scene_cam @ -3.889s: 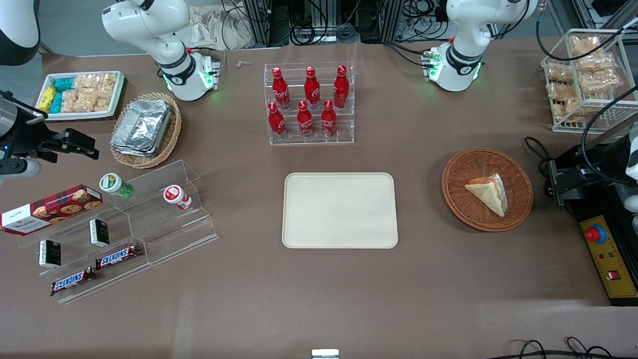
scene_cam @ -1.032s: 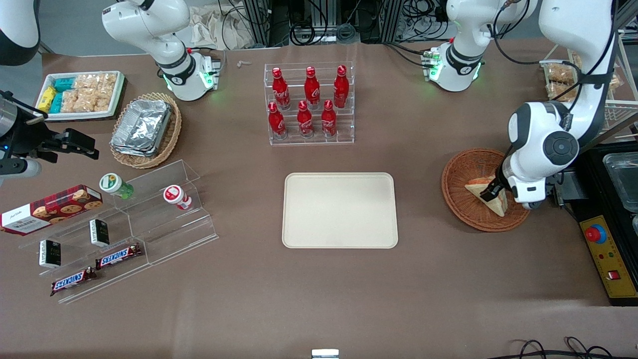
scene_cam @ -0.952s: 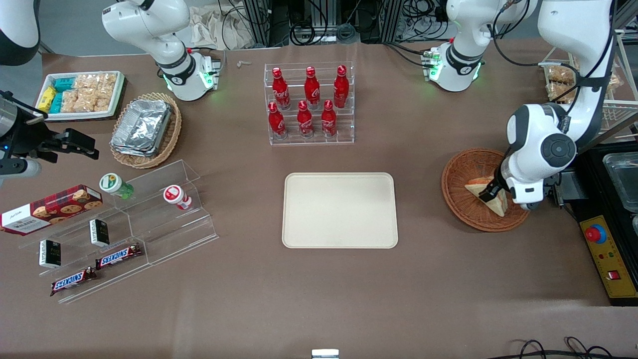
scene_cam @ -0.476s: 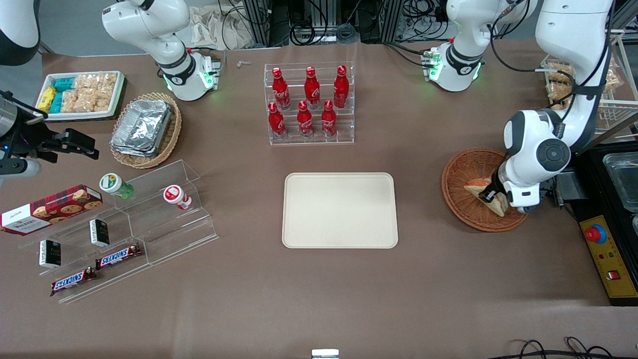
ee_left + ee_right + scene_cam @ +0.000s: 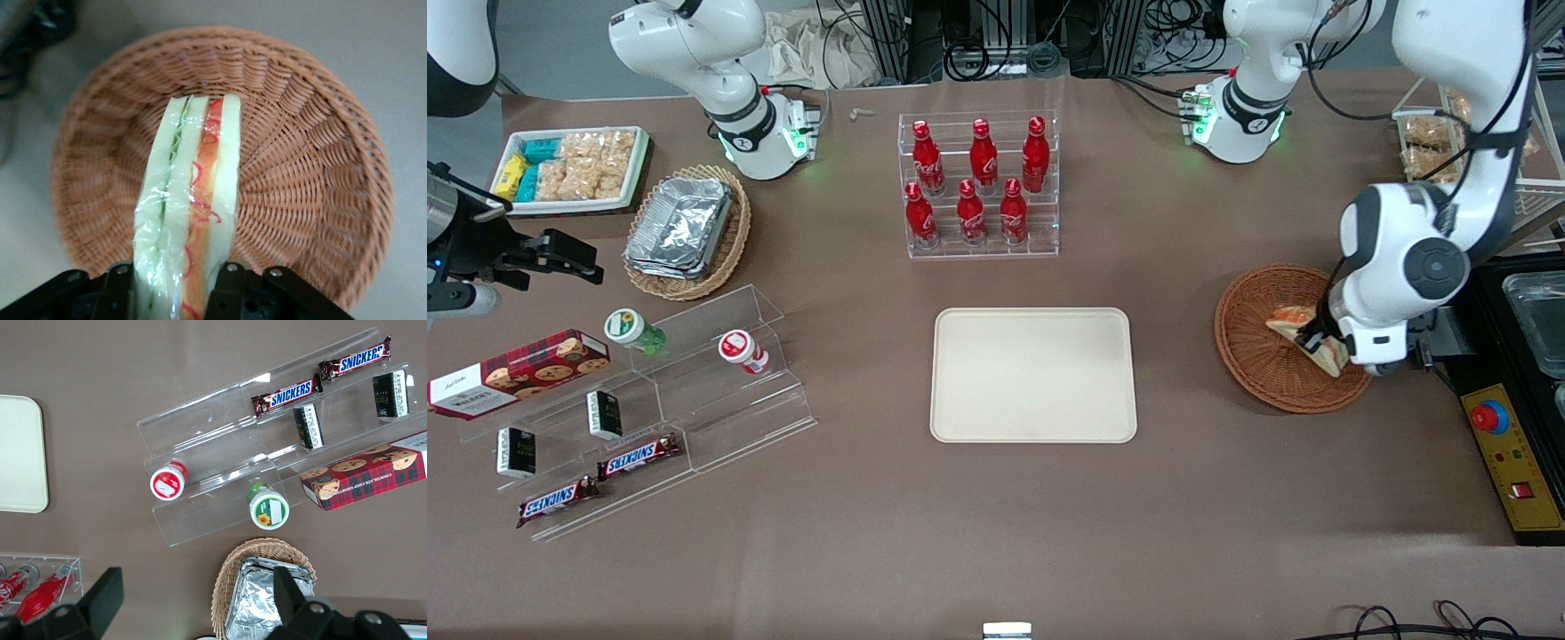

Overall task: Place sandwich from basket to tray
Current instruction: 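Lift the sandwich out of the basket and carry it toward the tray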

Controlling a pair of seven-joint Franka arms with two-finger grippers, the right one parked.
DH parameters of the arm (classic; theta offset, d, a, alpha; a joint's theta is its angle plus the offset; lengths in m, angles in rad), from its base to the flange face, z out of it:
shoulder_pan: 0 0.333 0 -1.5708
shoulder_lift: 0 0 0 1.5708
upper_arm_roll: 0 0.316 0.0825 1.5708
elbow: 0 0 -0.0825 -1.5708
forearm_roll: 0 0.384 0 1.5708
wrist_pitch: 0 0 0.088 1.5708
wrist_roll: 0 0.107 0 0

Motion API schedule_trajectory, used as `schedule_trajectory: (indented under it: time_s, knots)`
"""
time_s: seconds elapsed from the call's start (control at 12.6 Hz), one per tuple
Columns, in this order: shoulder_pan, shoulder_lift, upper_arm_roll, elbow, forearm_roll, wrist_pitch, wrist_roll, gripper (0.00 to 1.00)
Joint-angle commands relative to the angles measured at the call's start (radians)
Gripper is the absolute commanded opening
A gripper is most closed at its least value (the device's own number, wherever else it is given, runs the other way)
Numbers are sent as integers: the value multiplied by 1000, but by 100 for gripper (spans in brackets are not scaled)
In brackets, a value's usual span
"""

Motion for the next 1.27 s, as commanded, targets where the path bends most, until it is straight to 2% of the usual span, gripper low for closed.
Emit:
schedule_trajectory:
  time_s: [0.0, 0.24, 0.32, 0.48, 0.63, 0.79, 0.95, 1.19]
  knots:
    - [-3, -85, -5, 139, 17, -225, 62, 0]
    - [-6, -99, -15, 383, -16, -474, 249, 0]
    - [-4, -94, -41, 464, -48, -534, 283, 0]
    - [-6, -91, -106, 551, -58, -574, 347, 0]
    - [-4, -57, -211, 589, -70, -560, 327, 0]
    - [-6, -19, -281, 577, -121, -461, 309, 0]
    - [-6, 38, -345, 562, -121, -369, 288, 0]
    - [-55, 163, -373, 527, -87, -259, 291, 0]
